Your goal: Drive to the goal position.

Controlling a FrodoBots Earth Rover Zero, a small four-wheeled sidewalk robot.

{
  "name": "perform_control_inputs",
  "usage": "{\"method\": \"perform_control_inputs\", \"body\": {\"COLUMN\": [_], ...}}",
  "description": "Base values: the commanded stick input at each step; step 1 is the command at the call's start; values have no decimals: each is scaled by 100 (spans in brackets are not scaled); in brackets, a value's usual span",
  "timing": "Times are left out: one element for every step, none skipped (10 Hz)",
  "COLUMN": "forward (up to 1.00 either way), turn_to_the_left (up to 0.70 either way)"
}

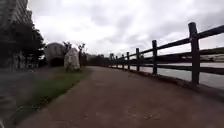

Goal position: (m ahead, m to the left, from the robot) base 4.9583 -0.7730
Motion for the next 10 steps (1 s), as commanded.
{"method": "perform_control_inputs", "body": {"forward": [100, 100, 100, 100, 100, 100, 100, 100, 100, 100], "turn_to_the_left": [0, 0, 0, 0, 0, 0, 0, 0, 0, 0]}}
